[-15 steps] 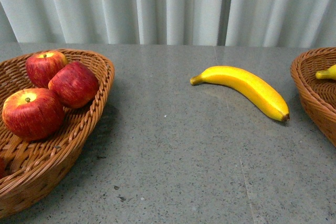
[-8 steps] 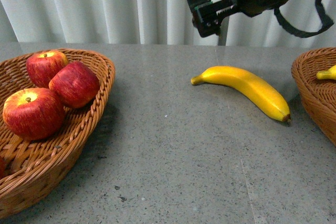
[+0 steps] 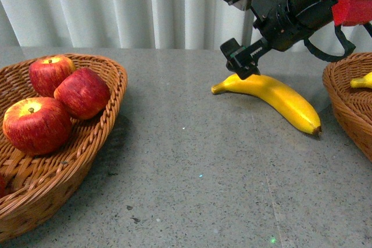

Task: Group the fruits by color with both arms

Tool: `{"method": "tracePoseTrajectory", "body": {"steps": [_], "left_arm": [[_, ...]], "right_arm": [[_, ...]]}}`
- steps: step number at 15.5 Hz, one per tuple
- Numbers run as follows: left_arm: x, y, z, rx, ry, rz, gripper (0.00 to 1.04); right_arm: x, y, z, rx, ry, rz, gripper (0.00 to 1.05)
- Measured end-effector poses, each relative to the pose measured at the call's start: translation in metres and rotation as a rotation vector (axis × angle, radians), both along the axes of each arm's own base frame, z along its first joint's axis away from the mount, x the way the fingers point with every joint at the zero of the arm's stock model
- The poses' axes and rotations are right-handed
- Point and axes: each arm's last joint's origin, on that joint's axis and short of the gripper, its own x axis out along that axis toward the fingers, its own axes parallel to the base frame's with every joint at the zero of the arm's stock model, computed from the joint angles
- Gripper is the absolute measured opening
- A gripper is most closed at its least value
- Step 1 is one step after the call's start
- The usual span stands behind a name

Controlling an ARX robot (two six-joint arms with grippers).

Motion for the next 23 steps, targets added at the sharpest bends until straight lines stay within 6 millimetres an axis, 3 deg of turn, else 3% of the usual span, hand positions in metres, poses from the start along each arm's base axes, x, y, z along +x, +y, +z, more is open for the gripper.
{"method": "tracePoseTrajectory", "body": {"steps": [3, 6, 10, 13, 18, 20, 23], "left_arm": [[0.0, 0.0, 0.0, 0.0, 0.0, 0.0, 0.98], [0.0, 0.0, 0.0, 0.0, 0.0, 0.0, 0.98], [0.0, 0.0, 0.0, 0.0, 0.0, 0.0, 0.98], [0.0, 0.0, 0.0, 0.0, 0.0, 0.0, 0.98], [0.0, 0.0, 0.0, 0.0, 0.0, 0.0, 0.98], [0.0, 0.0, 0.0, 0.0, 0.0, 0.0, 0.98], [0.0, 0.0, 0.0, 0.0, 0.0, 0.0, 0.98]], "right_arm": [[0.009, -0.014, -0.008, -0.042, 0.057, -0.02, 0.98], [0.008, -0.014, -0.009, -0.06, 0.092, -0.012, 0.98], [0.005, -0.014, -0.029, -0.097, 0.152, 0.002, 0.98], [0.004, -0.01, -0.032, -0.102, 0.149, 0.012, 0.97], [0.002, -0.003, -0.034, -0.076, 0.135, 0.026, 0.43], [0.0, -0.004, -0.023, 0.0, 0.101, 0.028, 0.36], [-0.013, -0.016, 0.04, 0.288, -0.069, 0.038, 0.36]]}}
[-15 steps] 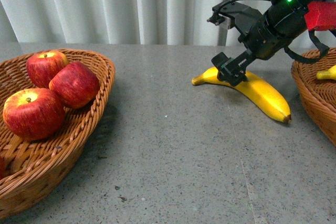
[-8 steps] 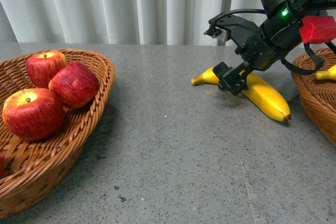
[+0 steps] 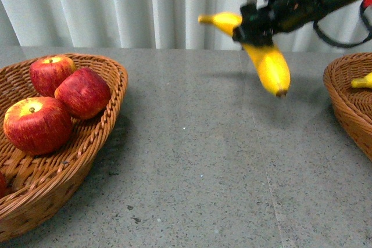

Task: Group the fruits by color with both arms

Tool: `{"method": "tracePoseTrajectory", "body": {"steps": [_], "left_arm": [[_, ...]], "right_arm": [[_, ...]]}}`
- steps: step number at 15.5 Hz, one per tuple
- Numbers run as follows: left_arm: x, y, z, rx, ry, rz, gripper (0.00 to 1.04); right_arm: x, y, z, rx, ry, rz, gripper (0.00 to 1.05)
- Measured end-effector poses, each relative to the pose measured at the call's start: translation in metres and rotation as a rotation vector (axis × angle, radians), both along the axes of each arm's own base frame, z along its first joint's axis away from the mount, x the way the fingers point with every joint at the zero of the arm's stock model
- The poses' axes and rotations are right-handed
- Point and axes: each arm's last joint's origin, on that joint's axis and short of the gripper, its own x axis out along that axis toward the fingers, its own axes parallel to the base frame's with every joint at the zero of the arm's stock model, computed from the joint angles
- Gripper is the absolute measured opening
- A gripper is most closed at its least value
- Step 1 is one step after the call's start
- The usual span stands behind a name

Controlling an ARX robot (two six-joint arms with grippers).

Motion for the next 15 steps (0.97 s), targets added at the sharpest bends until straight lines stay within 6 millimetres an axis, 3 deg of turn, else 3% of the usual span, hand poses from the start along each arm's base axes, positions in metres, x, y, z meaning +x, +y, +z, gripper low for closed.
{"method": "tracePoseTrajectory", "body": {"steps": [2, 4, 6, 10, 14, 15], "left_arm": [[0.0, 0.0, 0.0, 0.0, 0.0, 0.0, 0.98], [0.0, 0.0, 0.0, 0.0, 0.0, 0.0, 0.98], [0.0, 0.0, 0.0, 0.0, 0.0, 0.0, 0.98], [0.0, 0.0, 0.0, 0.0, 0.0, -0.001, 0.98], [0.0, 0.0, 0.0, 0.0, 0.0, 0.0, 0.98], [0.0, 0.0, 0.0, 0.0, 0.0, 0.0, 0.98]], "right_arm": [[-0.02, -0.032, 0.045, 0.217, -0.14, -0.009, 0.36], [-0.043, -0.075, 0.064, 0.357, -0.203, -0.074, 0.35], [-0.081, -0.176, 0.04, 0.386, -0.132, -0.278, 0.35], [-0.115, -0.226, 0.011, 0.193, -0.107, -0.358, 0.35], [-0.132, -0.241, -0.006, 0.094, -0.033, -0.339, 0.36], [-0.135, -0.239, -0.009, 0.082, -0.008, -0.327, 0.48]]}}
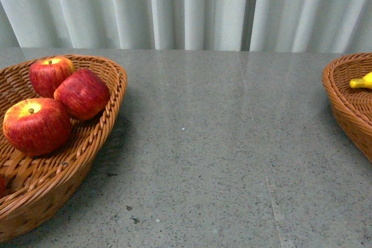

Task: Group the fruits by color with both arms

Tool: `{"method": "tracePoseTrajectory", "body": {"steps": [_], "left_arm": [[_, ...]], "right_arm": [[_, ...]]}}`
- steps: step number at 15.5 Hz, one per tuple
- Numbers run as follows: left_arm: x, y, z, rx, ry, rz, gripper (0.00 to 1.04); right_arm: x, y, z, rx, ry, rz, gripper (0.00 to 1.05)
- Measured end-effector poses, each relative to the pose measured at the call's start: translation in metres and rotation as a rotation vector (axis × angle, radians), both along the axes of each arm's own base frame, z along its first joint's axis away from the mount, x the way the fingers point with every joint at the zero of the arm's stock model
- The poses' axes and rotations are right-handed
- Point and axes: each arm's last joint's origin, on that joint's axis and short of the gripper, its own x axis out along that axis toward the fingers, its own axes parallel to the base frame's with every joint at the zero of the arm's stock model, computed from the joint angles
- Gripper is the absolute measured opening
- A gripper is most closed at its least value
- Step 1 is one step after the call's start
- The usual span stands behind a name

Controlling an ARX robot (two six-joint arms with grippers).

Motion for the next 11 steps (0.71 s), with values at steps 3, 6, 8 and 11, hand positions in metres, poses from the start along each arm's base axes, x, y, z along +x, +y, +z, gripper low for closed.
{"method": "tracePoseTrajectory", "body": {"steps": [3, 6, 8, 11], "left_arm": [[0.0, 0.0, 0.0, 0.0, 0.0, 0.0, 0.98], [0.0, 0.0, 0.0, 0.0, 0.0, 0.0, 0.98], [0.0, 0.0, 0.0, 0.0, 0.0, 0.0, 0.98], [0.0, 0.0, 0.0, 0.0, 0.0, 0.0, 0.98]], "right_arm": [[-0.008, 0.005, 0.008, 0.004, -0.02, 0.038, 0.81], [-0.011, 0.015, 0.032, 0.023, -0.136, 0.075, 0.99], [-0.017, 0.031, 0.055, 0.054, -0.234, 0.11, 0.98], [-0.049, 0.071, 0.093, 0.142, -0.385, 0.19, 0.98]]}}
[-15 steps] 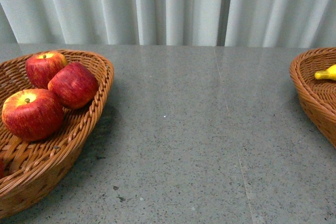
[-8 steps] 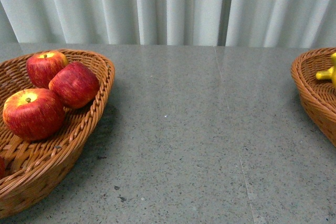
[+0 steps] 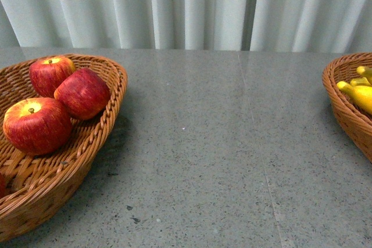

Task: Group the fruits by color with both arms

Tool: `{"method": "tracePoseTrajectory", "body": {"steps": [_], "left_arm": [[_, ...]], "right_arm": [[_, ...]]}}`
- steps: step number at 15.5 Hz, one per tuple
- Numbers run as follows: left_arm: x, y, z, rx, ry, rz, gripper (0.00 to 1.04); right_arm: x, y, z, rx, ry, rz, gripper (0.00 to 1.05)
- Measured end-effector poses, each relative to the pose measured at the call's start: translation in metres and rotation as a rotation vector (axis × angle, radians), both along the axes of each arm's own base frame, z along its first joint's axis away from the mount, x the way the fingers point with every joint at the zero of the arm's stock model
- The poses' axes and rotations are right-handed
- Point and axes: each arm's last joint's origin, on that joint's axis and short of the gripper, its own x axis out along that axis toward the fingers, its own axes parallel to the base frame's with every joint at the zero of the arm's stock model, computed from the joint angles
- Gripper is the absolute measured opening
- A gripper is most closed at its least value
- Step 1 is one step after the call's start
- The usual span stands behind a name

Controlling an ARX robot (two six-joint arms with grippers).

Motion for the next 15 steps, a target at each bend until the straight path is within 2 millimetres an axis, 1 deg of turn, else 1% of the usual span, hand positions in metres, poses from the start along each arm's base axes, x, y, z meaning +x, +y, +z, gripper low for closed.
{"method": "tracePoseTrajectory", "body": {"steps": [1, 2, 3, 4, 5, 6, 7, 9, 10, 11, 12, 13, 15], "left_arm": [[0.0, 0.0, 0.0, 0.0, 0.0, -0.001, 0.98], [0.0, 0.0, 0.0, 0.0, 0.0, 0.0, 0.98], [0.0, 0.0, 0.0, 0.0, 0.0, -0.001, 0.98], [0.0, 0.0, 0.0, 0.0, 0.0, -0.001, 0.98], [0.0, 0.0, 0.0, 0.0, 0.0, 0.0, 0.98], [0.0, 0.0, 0.0, 0.0, 0.0, 0.001, 0.98], [0.0, 0.0, 0.0, 0.0, 0.0, -0.001, 0.98], [0.0, 0.0, 0.0, 0.0, 0.0, -0.001, 0.98], [0.0, 0.0, 0.0, 0.0, 0.0, -0.001, 0.98], [0.0, 0.0, 0.0, 0.0, 0.0, 0.0, 0.98], [0.0, 0.0, 0.0, 0.0, 0.0, 0.0, 0.98], [0.0, 0.0, 0.0, 0.0, 0.0, -0.001, 0.98], [0.0, 0.0, 0.0, 0.0, 0.0, 0.0, 0.98]], "right_arm": [[-0.015, 0.009, 0.006, 0.026, -0.021, 0.018, 0.98], [-0.033, 0.017, 0.011, 0.049, -0.038, 0.026, 0.98], [-0.052, 0.026, 0.012, 0.064, -0.035, -0.015, 0.95], [-0.069, 0.035, 0.003, 0.064, -0.02, -0.181, 0.84], [-0.093, 0.037, -0.02, 0.054, -0.003, -0.337, 0.71], [-0.115, 0.035, -0.044, 0.046, 0.018, -0.47, 0.58], [-0.137, 0.034, -0.067, 0.044, 0.025, -0.504, 0.46], [-0.166, 0.04, -0.112, 0.044, 0.015, -0.494, 0.2], [-0.175, 0.04, -0.136, 0.043, 0.028, -0.493, 0.07], [-0.178, 0.041, -0.144, 0.041, 0.022, -0.522, 0.02], [-0.178, 0.05, -0.141, 0.044, -0.011, -0.501, 0.02], [-0.179, 0.054, -0.14, 0.043, -0.019, -0.462, 0.02], [-0.179, 0.052, -0.141, 0.043, -0.022, -0.5, 0.02]]}}
